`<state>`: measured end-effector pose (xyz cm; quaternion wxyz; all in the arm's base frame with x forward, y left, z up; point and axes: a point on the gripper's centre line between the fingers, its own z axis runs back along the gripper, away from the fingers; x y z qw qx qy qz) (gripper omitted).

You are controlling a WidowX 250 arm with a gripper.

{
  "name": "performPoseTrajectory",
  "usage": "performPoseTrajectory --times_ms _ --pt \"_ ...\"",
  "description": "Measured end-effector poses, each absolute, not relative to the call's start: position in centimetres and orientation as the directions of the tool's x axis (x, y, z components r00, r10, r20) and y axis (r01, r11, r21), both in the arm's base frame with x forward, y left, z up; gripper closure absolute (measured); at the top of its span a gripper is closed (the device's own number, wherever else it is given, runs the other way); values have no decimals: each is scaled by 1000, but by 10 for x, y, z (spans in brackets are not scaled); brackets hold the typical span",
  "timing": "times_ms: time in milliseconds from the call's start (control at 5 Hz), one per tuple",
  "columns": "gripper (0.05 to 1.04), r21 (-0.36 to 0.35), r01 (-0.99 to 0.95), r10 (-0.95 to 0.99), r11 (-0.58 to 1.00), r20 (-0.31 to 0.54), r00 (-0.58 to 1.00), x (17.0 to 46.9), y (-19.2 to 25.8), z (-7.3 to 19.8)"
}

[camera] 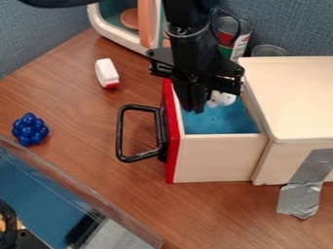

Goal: Take the object from the table and placed it in the drawer.

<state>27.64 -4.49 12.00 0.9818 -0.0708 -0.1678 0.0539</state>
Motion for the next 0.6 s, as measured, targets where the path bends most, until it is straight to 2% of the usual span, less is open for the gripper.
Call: performPoseTrajectory --times_ms 200,400,600 --pt "592 -112 -39 77 993 353 932 258 -38 129" --pt "276 -33 -24 35 999 366 930 215 3 147" --pt "77 41 30 -41 999 315 948 177 51 151"
